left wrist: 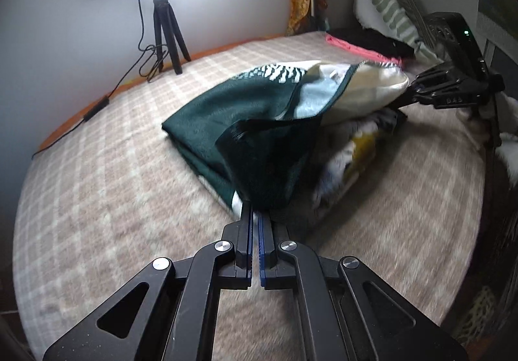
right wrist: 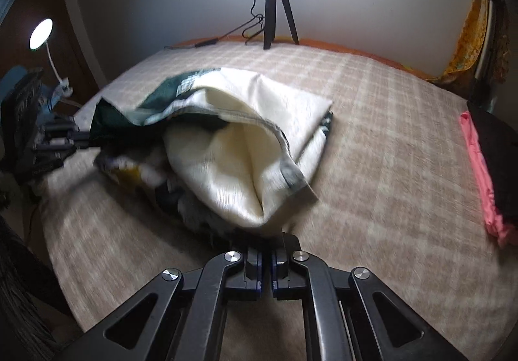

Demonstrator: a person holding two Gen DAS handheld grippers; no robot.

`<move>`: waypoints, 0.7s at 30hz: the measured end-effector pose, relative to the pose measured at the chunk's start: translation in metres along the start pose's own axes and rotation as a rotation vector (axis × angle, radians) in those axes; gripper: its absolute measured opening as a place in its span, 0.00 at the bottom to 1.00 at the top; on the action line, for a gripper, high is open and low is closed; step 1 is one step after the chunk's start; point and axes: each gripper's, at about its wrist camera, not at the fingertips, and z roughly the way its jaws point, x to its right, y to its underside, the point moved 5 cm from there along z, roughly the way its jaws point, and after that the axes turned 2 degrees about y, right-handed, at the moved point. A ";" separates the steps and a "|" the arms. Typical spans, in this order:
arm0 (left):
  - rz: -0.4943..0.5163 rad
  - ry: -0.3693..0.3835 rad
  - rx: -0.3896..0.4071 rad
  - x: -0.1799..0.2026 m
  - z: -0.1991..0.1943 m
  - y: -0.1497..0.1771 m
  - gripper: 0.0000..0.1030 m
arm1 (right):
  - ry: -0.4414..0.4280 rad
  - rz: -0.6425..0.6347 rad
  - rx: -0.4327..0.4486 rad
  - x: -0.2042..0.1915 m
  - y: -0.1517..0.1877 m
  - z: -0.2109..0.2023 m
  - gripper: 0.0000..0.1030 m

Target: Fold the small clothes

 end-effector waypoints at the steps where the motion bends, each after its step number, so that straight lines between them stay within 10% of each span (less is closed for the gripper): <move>1: -0.006 0.007 -0.020 -0.002 -0.002 0.004 0.01 | 0.002 -0.009 -0.008 -0.001 0.002 -0.003 0.06; 5: -0.024 -0.006 -0.009 -0.005 -0.018 0.012 0.10 | 0.006 -0.050 0.019 -0.008 0.011 -0.025 0.35; 14: -0.102 0.038 0.038 0.005 -0.019 -0.009 0.49 | -0.085 0.152 0.061 0.009 -0.008 -0.033 0.46; 18: -0.131 0.025 0.013 0.009 0.003 -0.018 0.48 | -0.037 0.094 0.044 -0.001 -0.016 -0.021 0.46; 21: -0.127 0.002 0.006 0.010 0.016 -0.023 0.05 | 0.007 0.031 0.029 -0.011 -0.022 -0.011 0.20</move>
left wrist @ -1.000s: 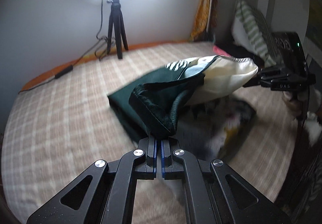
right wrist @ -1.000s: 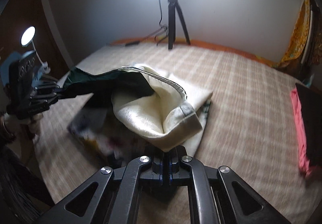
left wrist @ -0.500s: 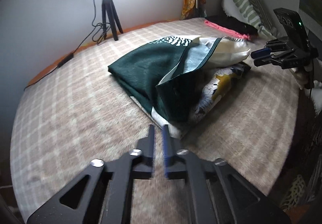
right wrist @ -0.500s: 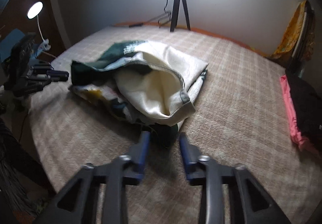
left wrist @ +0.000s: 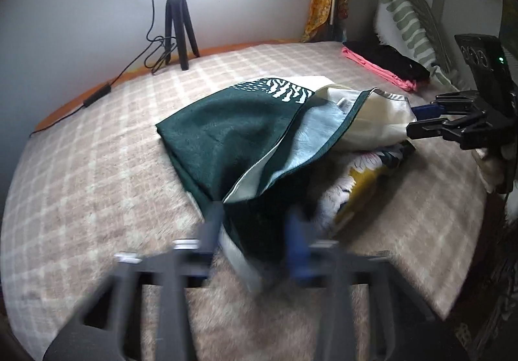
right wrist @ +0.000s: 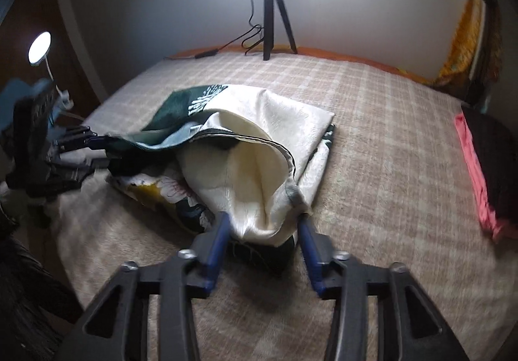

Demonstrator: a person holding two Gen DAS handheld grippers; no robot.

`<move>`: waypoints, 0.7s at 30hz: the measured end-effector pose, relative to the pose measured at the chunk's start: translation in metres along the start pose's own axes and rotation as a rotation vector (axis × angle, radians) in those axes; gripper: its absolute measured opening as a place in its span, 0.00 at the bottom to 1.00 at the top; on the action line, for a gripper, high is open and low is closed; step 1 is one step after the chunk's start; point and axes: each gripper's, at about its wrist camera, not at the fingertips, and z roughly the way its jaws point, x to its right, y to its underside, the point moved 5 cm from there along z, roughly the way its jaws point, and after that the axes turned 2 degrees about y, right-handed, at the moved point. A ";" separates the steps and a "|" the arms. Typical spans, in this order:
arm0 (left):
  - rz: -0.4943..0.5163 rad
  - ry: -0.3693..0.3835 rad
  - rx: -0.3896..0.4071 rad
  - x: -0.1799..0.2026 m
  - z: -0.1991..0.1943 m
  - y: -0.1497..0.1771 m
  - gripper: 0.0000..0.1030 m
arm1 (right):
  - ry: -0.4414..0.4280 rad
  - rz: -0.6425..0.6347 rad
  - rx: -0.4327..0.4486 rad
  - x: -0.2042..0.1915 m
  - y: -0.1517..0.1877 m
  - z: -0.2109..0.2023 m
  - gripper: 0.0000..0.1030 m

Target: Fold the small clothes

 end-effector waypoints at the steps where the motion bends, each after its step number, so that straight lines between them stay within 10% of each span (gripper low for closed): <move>1: 0.013 -0.004 0.011 0.003 0.000 -0.003 0.05 | 0.013 -0.017 -0.003 -0.002 -0.002 0.002 0.16; 3: 0.067 -0.011 0.036 0.009 -0.005 -0.008 0.03 | 0.040 -0.046 0.021 -0.007 -0.007 -0.002 0.02; 13: 0.425 -0.128 0.014 0.023 -0.035 0.009 0.02 | 0.229 -0.328 0.140 -0.030 -0.002 -0.044 0.01; 15: 0.432 -0.128 -0.013 0.019 -0.033 0.019 0.02 | 0.242 -0.316 0.112 -0.028 0.006 -0.042 0.30; 21: 0.344 -0.101 -0.060 0.010 -0.025 0.030 0.07 | -0.048 0.058 0.111 0.007 0.005 -0.060 0.37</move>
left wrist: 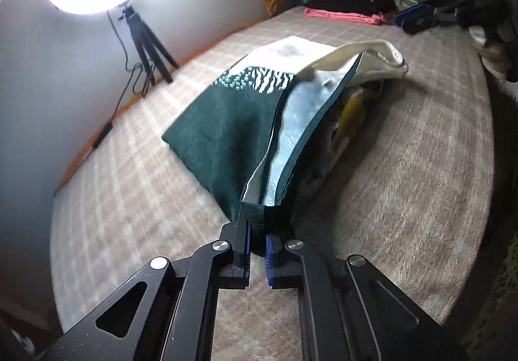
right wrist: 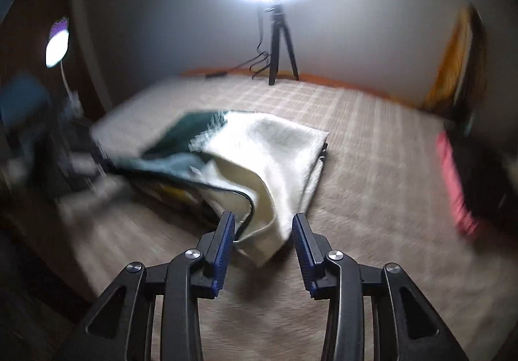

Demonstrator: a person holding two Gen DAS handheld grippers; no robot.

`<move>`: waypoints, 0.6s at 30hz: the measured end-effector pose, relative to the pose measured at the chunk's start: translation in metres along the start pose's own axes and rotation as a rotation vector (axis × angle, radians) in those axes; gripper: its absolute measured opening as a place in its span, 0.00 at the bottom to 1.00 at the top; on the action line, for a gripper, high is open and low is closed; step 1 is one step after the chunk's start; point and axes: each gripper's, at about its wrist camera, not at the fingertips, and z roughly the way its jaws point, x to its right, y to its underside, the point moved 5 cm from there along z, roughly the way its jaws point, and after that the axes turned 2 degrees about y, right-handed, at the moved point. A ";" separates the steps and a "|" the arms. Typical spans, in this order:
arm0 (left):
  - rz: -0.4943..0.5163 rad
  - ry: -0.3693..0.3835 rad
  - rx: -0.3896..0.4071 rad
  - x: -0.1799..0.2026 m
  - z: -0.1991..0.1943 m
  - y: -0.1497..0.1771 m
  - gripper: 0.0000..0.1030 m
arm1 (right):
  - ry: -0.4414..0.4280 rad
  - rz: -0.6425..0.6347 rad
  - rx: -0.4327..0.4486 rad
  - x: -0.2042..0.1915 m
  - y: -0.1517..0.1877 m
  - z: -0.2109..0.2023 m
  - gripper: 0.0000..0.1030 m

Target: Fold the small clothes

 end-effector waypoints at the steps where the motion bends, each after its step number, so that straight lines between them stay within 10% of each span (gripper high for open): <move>1: 0.000 0.011 0.007 0.001 -0.003 0.001 0.07 | -0.024 0.048 0.011 0.006 -0.003 -0.003 0.37; 18: -0.042 0.053 0.154 0.009 -0.046 -0.033 0.12 | -0.260 0.597 -0.189 0.057 0.027 0.057 0.35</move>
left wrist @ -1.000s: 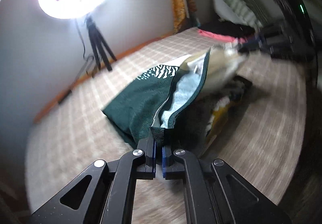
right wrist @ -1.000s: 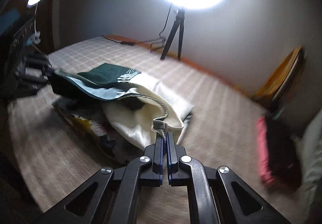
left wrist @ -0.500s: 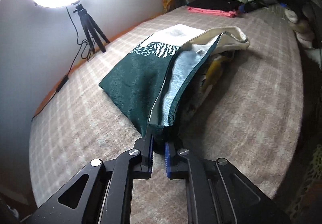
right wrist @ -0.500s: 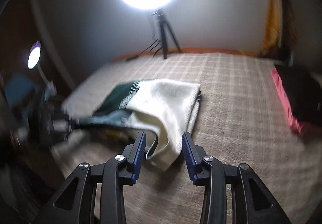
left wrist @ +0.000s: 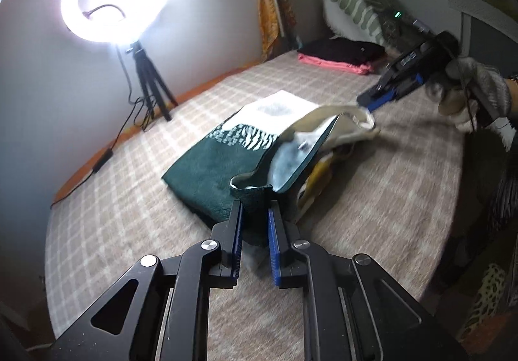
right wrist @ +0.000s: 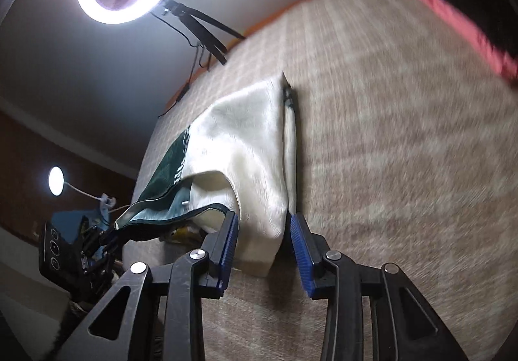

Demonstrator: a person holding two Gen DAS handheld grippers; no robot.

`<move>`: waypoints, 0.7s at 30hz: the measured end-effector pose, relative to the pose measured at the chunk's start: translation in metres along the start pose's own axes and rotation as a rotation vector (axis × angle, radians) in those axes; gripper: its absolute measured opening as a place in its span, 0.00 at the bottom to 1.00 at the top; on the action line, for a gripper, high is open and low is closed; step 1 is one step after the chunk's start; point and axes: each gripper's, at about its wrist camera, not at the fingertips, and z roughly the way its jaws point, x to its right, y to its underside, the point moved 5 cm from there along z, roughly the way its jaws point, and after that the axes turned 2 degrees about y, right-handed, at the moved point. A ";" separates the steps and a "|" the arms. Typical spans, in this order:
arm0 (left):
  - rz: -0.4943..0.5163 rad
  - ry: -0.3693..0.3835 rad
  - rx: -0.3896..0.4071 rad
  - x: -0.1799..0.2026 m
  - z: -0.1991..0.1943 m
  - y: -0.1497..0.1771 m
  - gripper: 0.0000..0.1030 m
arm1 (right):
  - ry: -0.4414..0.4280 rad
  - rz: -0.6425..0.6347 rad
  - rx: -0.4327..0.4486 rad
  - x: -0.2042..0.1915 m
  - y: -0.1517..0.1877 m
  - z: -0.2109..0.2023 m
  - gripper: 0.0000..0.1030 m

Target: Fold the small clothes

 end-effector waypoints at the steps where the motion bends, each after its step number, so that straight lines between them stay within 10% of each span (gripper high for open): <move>1: 0.027 0.001 0.001 0.003 0.000 -0.002 0.12 | -0.017 0.020 -0.014 0.002 0.002 0.004 0.35; 8: 0.112 -0.003 -0.123 0.000 0.013 0.033 0.12 | -0.024 -0.021 -0.029 -0.010 0.003 0.010 0.02; 21: -0.019 0.005 -0.034 -0.027 -0.003 0.010 0.28 | 0.138 -0.309 -0.036 -0.041 0.004 -0.006 0.13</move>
